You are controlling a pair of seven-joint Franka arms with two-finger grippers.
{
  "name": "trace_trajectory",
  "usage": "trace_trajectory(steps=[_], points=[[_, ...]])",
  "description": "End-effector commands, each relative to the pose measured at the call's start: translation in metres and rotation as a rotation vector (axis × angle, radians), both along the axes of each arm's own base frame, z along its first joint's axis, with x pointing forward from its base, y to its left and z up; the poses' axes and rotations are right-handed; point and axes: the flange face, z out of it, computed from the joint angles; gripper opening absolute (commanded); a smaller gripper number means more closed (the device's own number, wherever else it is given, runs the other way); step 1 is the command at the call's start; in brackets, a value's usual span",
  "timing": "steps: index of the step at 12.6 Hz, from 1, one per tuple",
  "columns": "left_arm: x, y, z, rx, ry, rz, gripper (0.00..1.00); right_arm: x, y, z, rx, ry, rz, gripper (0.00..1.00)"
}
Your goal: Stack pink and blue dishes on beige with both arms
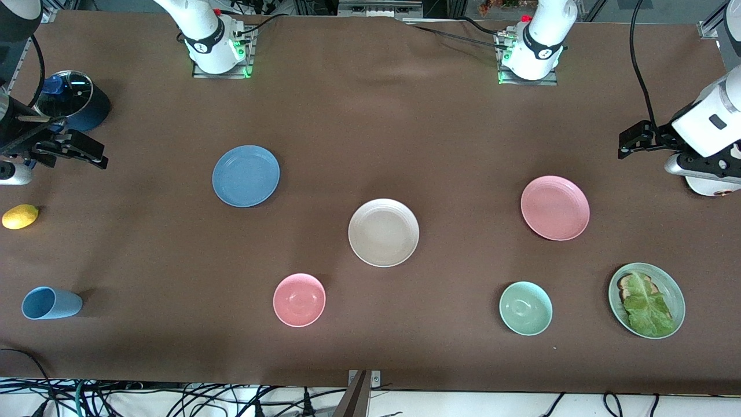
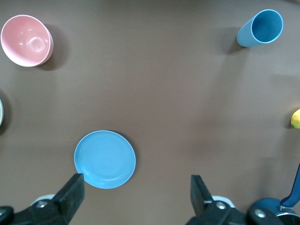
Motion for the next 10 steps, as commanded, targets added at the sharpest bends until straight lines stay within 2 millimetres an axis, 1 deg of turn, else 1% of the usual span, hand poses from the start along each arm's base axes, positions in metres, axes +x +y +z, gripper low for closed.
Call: trace_trajectory(steps=[1,3,5,6,7,8,9,10], points=[[-0.002,-0.001,0.001,-0.011,-0.002,0.006,1.0,-0.006,0.001,0.003,0.004,-0.009,-0.014,1.0],[-0.002,-0.001,0.0,-0.011,-0.001,0.006,1.0,-0.006,0.001,0.003,0.004,-0.009,-0.014,1.0],[0.001,0.002,-0.007,-0.014,0.013,0.012,1.0,-0.006,0.001,0.003,0.004,-0.009,-0.014,1.0],[0.005,0.001,-0.016,-0.015,0.028,0.009,1.0,-0.007,0.001,0.003,0.004,-0.007,-0.014,1.0],[0.011,0.007,-0.032,-0.018,0.056,0.022,1.0,-0.006,0.001,0.003,0.004,-0.009,-0.014,1.0],[0.02,0.015,-0.058,-0.018,0.099,0.059,1.0,-0.006,0.001,0.003,0.004,-0.009,-0.014,1.0],[0.028,0.018,-0.085,-0.003,0.143,0.152,1.0,-0.006,0.001,0.003,0.004,-0.009,-0.014,1.0],[0.033,0.021,-0.104,0.003,0.173,0.198,1.0,-0.006,0.001,0.003,0.006,-0.009,-0.014,1.0]])
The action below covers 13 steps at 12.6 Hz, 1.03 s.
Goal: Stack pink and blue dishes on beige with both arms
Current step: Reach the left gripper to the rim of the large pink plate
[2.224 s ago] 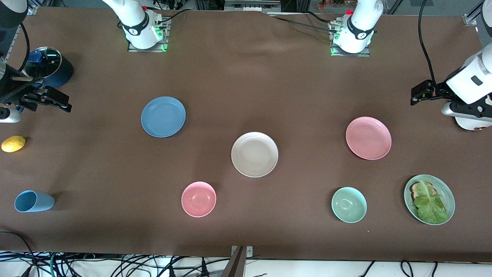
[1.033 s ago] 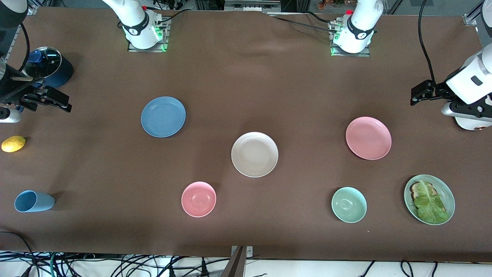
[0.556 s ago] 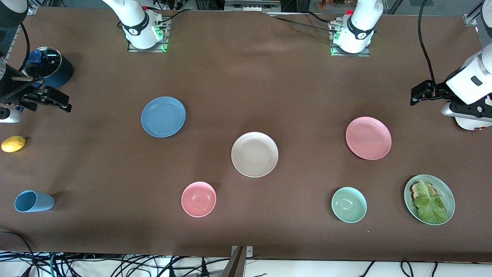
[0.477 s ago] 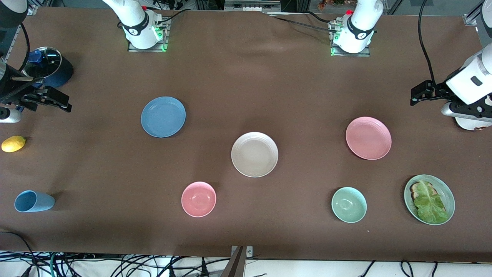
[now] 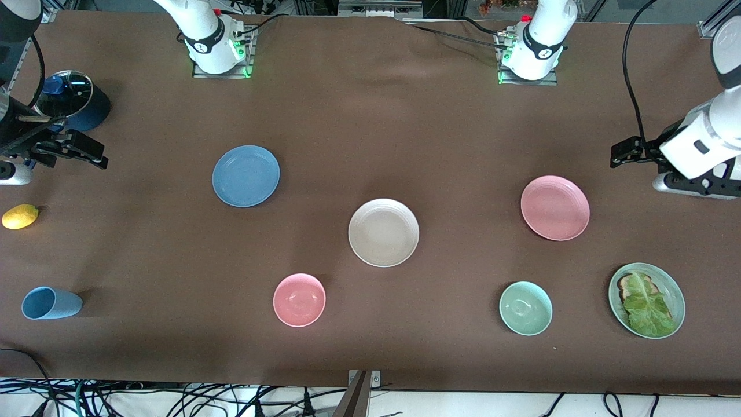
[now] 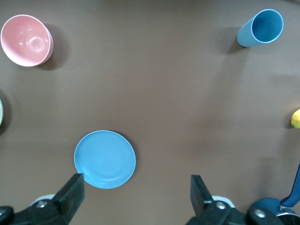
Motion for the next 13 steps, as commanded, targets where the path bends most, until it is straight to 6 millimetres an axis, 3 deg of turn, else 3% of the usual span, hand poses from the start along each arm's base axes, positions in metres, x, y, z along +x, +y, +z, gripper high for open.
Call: trace_trajectory(steps=[1,2,5,7,9,13], points=[[0.02,0.008,-0.064,0.007,0.094,0.087,1.0,-0.006,0.001,0.003,0.006,-0.009,-0.014,1.0],[0.026,0.008,-0.094,0.005,0.137,0.087,1.0,-0.006,0.001,0.003,0.004,-0.009,-0.014,1.0],[0.043,0.039,-0.171,-0.006,0.143,0.128,1.0,-0.006,0.001,0.003,0.006,-0.009,-0.014,1.0],[0.04,0.044,-0.217,-0.001,0.168,0.082,1.0,-0.006,0.001,0.003,0.006,-0.009,-0.014,1.0],[0.024,0.058,-0.25,-0.013,0.14,0.053,1.0,-0.006,0.001,0.004,0.004,-0.011,-0.014,1.0],[-0.008,0.088,-0.284,-0.048,0.076,-0.05,1.0,-0.006,0.0,0.004,0.001,-0.013,-0.014,1.0]])
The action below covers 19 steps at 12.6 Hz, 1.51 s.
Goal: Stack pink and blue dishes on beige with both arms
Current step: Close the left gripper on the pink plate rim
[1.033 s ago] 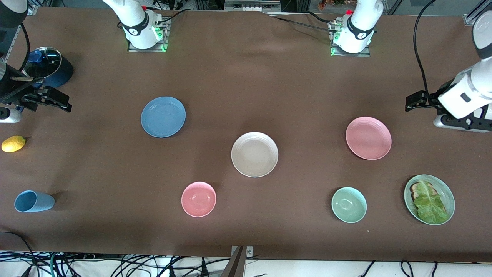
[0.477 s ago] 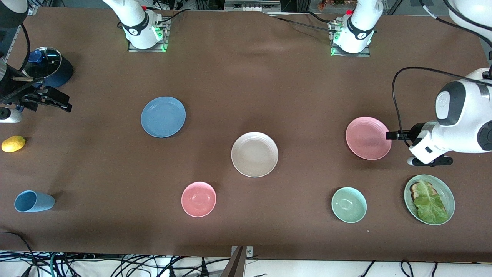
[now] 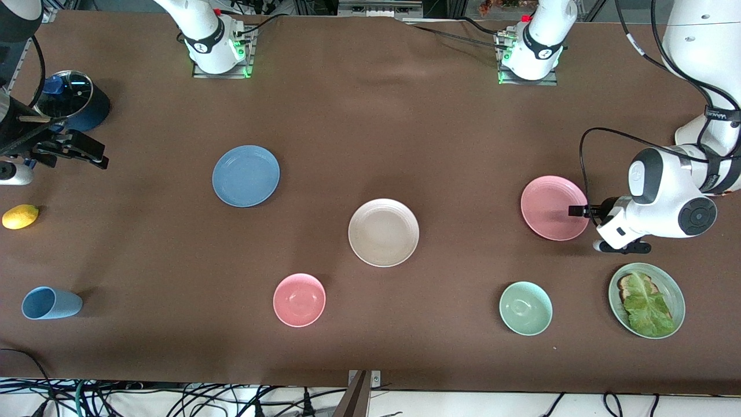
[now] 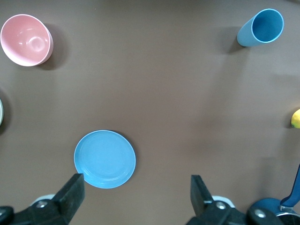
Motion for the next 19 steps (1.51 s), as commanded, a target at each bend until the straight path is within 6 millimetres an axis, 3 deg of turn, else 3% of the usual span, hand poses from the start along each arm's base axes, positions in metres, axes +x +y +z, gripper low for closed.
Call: trace_trajectory(steps=[1,4,5,6,8,9,15,19], points=[[-0.036,0.026,-0.005,-0.007,-0.079,-0.08,1.0,-0.006,0.0,0.004,0.001,-0.011,-0.014,1.0],[-0.066,0.031,-0.03,0.0,-0.165,-0.08,1.0,-0.005,0.0,0.003,0.001,-0.011,-0.014,1.0],[-0.066,0.032,-0.031,0.003,-0.167,-0.061,1.0,-0.005,0.0,0.002,0.001,-0.01,-0.014,1.0],[-0.066,0.031,-0.033,0.008,-0.162,-0.037,0.87,-0.005,0.0,0.002,0.001,-0.01,-0.014,1.0],[-0.064,0.027,-0.033,0.014,-0.153,-0.006,0.12,-0.005,0.0,0.002,0.001,-0.008,-0.012,1.0],[-0.061,0.026,-0.031,0.011,-0.15,-0.019,0.0,-0.004,0.0,0.001,0.0,-0.008,-0.012,1.0],[-0.047,0.016,-0.024,0.009,-0.15,-0.038,0.0,-0.001,-0.007,0.004,0.001,-0.024,-0.026,1.0],[-0.012,-0.008,0.031,-0.029,-0.04,-0.046,0.0,0.009,-0.007,-0.002,0.0,-0.054,-0.024,1.0]])
